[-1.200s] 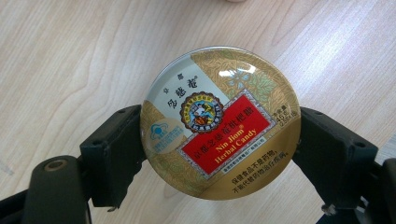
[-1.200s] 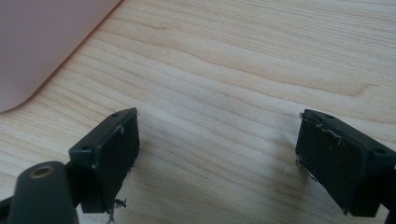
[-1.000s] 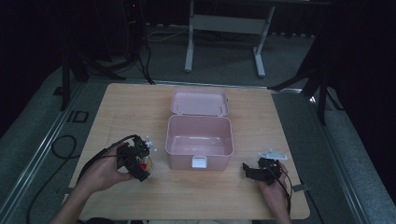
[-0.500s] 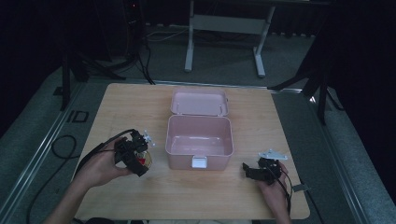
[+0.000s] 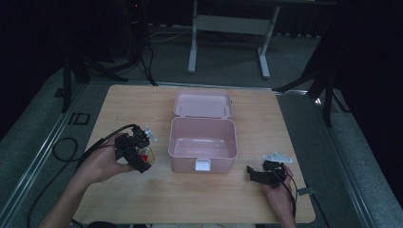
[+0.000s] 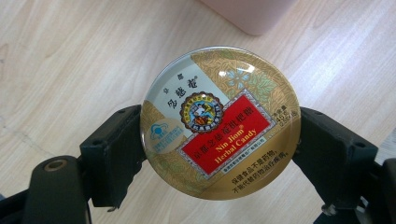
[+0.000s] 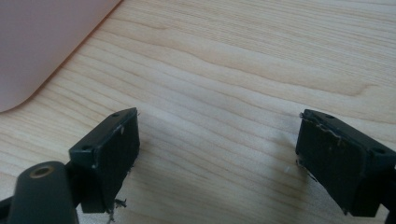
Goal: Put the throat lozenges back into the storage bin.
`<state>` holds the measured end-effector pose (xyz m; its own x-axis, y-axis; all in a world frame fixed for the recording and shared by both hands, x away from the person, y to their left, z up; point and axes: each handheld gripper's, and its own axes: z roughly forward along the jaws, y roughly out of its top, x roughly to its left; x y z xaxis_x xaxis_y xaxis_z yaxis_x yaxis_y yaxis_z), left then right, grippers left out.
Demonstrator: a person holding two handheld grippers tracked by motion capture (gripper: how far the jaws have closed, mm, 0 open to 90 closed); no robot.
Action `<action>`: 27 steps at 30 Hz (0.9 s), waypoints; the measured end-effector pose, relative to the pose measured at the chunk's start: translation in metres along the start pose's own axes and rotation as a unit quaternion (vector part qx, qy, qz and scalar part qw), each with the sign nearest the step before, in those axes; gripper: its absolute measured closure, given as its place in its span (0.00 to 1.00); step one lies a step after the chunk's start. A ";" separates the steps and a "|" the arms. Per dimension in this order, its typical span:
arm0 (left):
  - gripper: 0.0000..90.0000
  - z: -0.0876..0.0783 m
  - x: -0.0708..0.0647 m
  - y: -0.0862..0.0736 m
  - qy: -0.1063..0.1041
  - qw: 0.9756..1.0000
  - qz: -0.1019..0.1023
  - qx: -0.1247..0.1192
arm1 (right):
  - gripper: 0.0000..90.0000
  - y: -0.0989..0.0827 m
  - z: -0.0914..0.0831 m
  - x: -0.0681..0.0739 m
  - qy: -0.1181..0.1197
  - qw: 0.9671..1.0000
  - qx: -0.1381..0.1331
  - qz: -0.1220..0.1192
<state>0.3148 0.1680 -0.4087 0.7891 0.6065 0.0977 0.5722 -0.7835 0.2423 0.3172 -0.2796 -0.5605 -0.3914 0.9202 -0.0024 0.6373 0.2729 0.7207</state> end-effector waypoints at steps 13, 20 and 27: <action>0.22 -0.007 0.009 0.005 0.005 1.000 -0.002 -0.008 | 0.15 0.000 0.000 0.000 0.000 1.000 0.000 -0.001; 0.22 -0.011 0.012 0.011 0.008 1.000 0.004 -0.007 | 0.15 0.000 0.000 0.000 0.000 1.000 -0.001 -0.001; 0.22 -0.014 0.014 0.016 0.004 1.000 0.008 -0.008 | 0.15 0.000 0.000 0.000 0.000 1.000 -0.001 -0.001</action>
<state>0.3318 0.1653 -0.3898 0.7968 0.5944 0.1088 0.5554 -0.7913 0.2556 0.3174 -0.2796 -0.5605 -0.3930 0.9195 -0.0039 0.6350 0.2744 0.7221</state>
